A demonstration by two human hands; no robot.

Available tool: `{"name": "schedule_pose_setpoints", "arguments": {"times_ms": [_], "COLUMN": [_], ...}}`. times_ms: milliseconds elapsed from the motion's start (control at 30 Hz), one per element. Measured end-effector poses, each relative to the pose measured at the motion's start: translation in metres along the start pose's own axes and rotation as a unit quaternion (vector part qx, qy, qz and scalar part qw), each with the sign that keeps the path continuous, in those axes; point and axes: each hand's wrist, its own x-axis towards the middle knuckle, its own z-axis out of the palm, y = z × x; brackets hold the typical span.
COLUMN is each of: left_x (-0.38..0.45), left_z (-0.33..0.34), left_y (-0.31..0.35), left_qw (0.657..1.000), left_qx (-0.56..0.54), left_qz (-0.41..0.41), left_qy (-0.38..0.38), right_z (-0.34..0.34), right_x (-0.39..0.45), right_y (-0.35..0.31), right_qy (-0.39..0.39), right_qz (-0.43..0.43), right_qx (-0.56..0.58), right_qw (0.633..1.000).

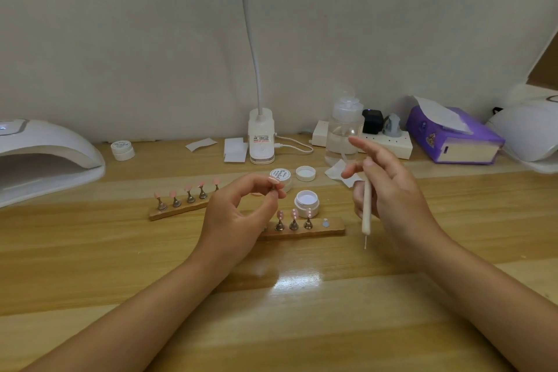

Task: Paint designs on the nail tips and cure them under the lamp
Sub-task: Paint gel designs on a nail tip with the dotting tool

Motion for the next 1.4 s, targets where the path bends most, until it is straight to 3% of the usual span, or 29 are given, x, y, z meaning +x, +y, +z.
{"name": "schedule_pose_setpoints", "arguments": {"times_ms": [167,300,467,633,867,1000,1200,1400], "left_x": [0.0,0.001,0.002,0.002,0.001,0.001,0.002,0.002], "left_z": [0.0,0.0,0.0,0.001,0.001,0.001,0.001,0.001], "left_y": [0.001,0.001,0.0,0.0,0.002,0.001,0.001,0.0], "left_qw": [1.0,1.0,1.0,1.0,0.999,0.999,0.999,0.999], "left_qx": [0.001,0.0,-0.001,0.002,-0.004,0.0,0.002,-0.006], "left_qz": [0.002,0.003,-0.01,-0.01,-0.02,-0.02,-0.014,-0.011], "left_qy": [-0.006,-0.013,-0.028,-0.028,-0.035,-0.039,-0.046,-0.051], "right_z": [-0.002,-0.003,-0.004,0.0,0.005,0.015,0.036,0.035], "right_x": [0.0,0.002,0.005,0.008,0.016,0.032,0.033,0.027], "right_y": [-0.004,-0.002,0.006,0.009,0.015,0.016,0.035,0.039], "right_qy": [0.028,0.108,0.159,0.183,0.135,0.12,0.158,0.103], "right_qz": [-0.035,0.04,0.161,0.17,0.112,0.019,-0.085,-0.132], "right_qx": [0.011,0.089,0.239,0.282,0.126,0.02,-0.044,-0.131], "right_qw": [0.999,0.989,0.944,0.926,0.976,0.992,0.983,0.977]}}
